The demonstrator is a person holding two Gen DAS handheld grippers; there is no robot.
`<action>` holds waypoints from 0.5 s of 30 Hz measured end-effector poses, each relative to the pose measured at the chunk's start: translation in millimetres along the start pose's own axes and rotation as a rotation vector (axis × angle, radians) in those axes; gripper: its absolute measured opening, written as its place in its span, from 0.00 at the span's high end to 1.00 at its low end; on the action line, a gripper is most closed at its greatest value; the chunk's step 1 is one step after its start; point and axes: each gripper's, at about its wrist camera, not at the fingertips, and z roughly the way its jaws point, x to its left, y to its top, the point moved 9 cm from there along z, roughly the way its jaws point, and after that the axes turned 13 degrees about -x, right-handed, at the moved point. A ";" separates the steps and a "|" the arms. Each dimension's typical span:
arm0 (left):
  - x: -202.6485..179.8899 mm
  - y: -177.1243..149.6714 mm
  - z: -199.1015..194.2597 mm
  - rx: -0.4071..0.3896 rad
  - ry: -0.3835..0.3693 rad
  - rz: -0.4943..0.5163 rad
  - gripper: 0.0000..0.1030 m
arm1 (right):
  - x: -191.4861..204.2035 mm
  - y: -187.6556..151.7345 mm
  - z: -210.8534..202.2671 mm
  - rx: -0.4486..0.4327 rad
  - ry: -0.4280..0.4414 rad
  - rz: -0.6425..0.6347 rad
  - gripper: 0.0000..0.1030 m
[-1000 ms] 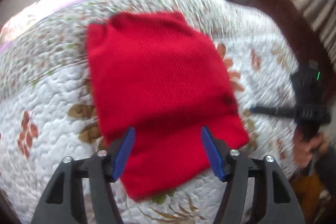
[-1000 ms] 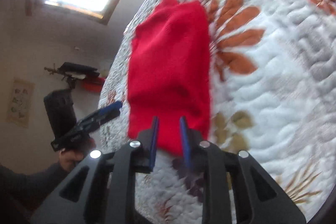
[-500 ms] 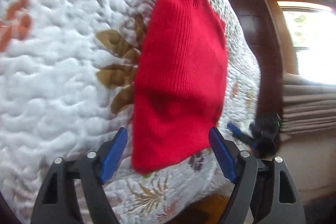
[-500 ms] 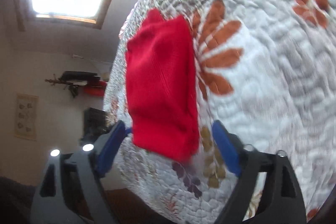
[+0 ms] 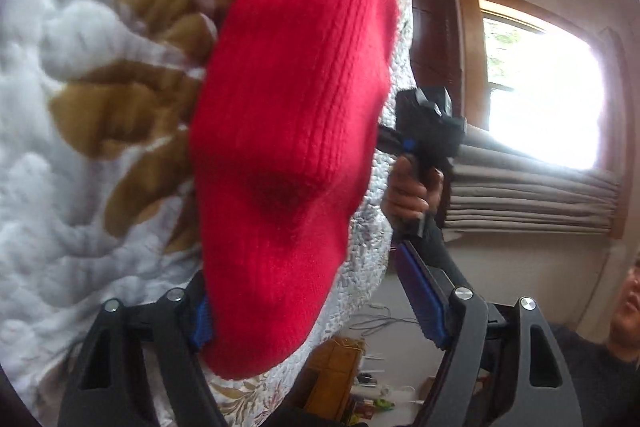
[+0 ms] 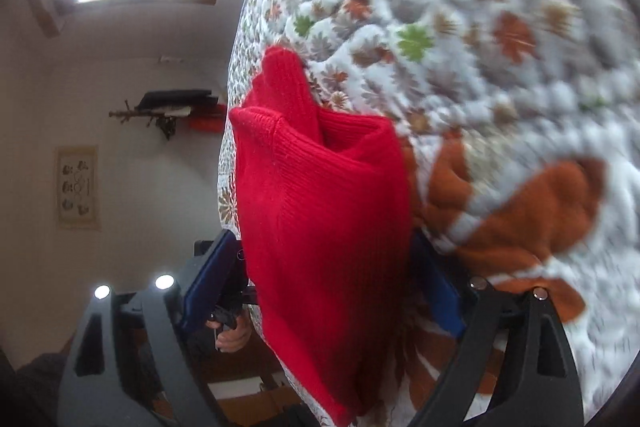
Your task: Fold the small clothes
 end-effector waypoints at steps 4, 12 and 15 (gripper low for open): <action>-3.0 -4.5 17.8 0.011 -0.024 0.019 0.31 | 2.2 -3.0 3.0 0.021 0.016 -0.031 0.16; 0.6 -4.0 31.0 -0.042 0.007 0.029 0.44 | 22.8 -11.5 24.2 0.043 0.039 -0.084 0.22; 1.3 -3.8 27.9 -0.037 0.056 0.030 0.55 | 22.6 -11.0 28.5 0.040 0.019 -0.087 0.33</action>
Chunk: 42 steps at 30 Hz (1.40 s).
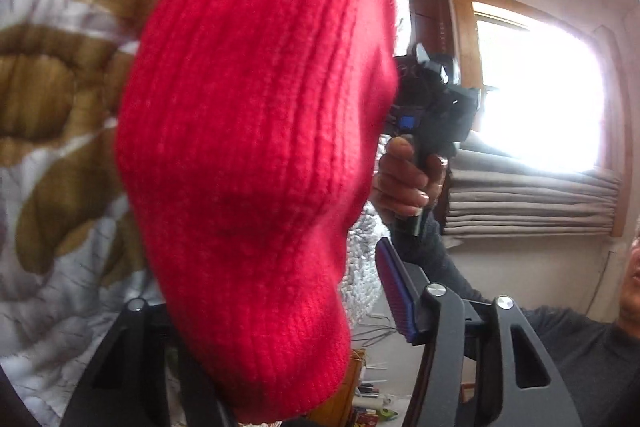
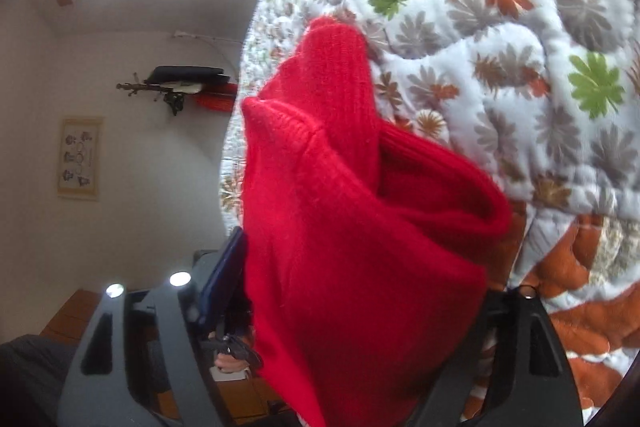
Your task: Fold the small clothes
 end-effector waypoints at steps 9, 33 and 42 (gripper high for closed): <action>-8.2 6.0 -17.5 -0.022 0.067 0.050 0.81 | 9.1 -6.7 3.4 -0.036 -0.060 -0.037 0.70; 48.7 -70.0 -137.5 -0.302 0.224 -0.102 0.38 | 92.8 -132.5 105.9 0.055 -0.166 -0.147 0.27; -6.1 -20.1 -193.4 -0.386 0.355 0.110 0.36 | 100.7 -142.5 67.8 0.013 -0.255 -0.152 0.51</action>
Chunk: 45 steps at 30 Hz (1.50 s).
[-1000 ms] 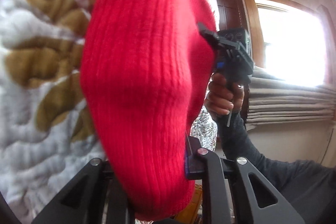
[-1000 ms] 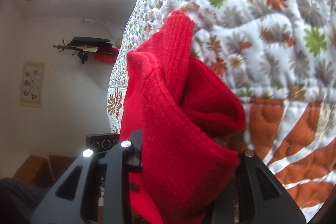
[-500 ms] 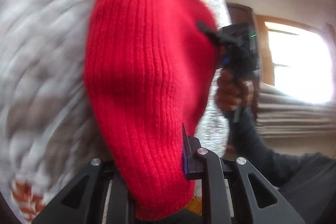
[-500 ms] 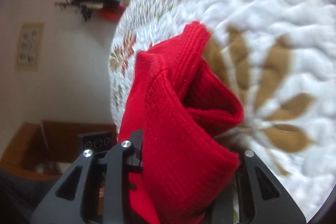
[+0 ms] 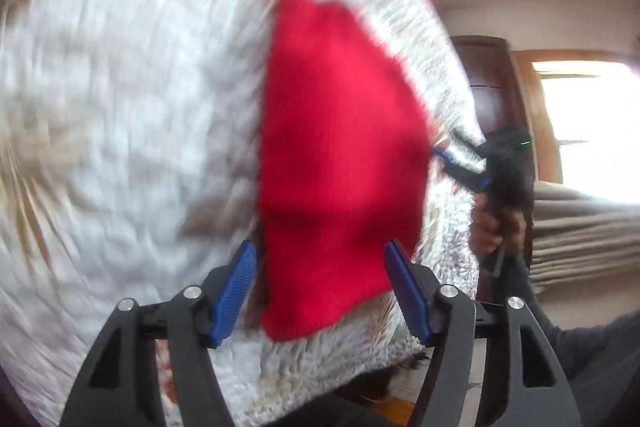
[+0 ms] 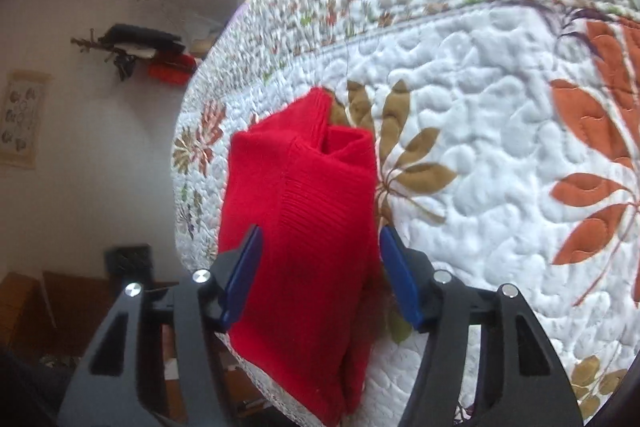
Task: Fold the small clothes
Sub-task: 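Set the folded bundle down on the bedspread and open both grippers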
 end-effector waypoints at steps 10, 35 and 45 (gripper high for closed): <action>-10.7 25.5 55.6 0.089 -0.059 0.155 0.39 | -27.9 0.6 16.8 -0.074 -0.122 -0.047 0.81; -28.5 29.6 41.5 0.044 -0.152 0.165 0.49 | 10.0 -91.0 -30.8 0.004 0.091 0.071 0.78; -23.2 -4.7 28.6 0.035 -0.143 0.138 0.57 | 17.4 -114.9 -37.7 -0.022 0.049 0.077 0.80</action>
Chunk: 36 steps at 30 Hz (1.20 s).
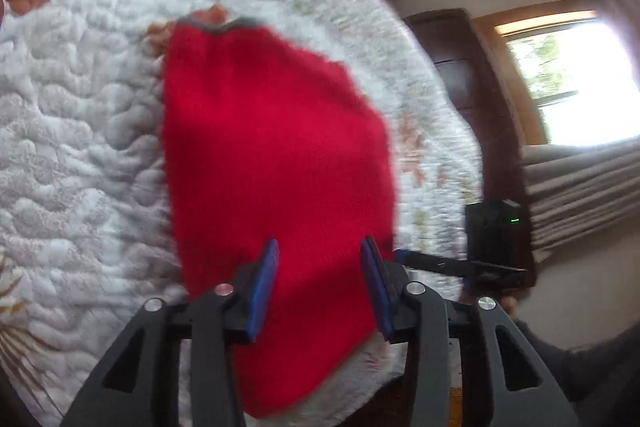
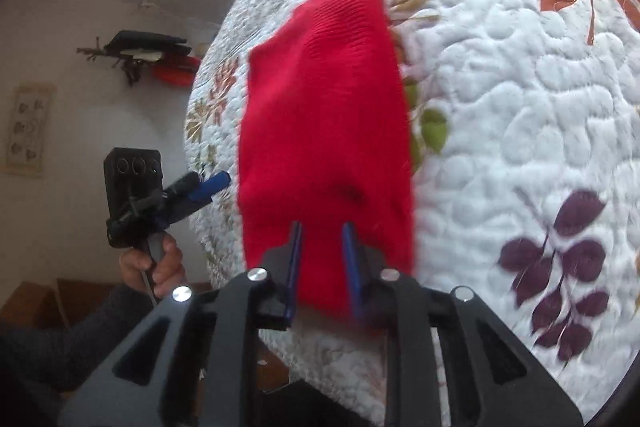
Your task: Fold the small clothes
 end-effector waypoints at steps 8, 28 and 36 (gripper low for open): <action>50.7 -78.0 16.7 0.138 0.130 -0.112 0.57 | -33.5 -28.2 24.3 0.063 -0.113 0.056 0.86; -217.0 -45.2 -252.2 -0.133 0.653 0.232 0.04 | 260.8 -48.5 -202.8 -0.341 -0.696 -0.441 0.03; -245.3 -31.8 -276.3 -0.209 0.607 0.216 0.04 | 305.2 -49.5 -222.0 -0.375 -0.685 -0.455 0.03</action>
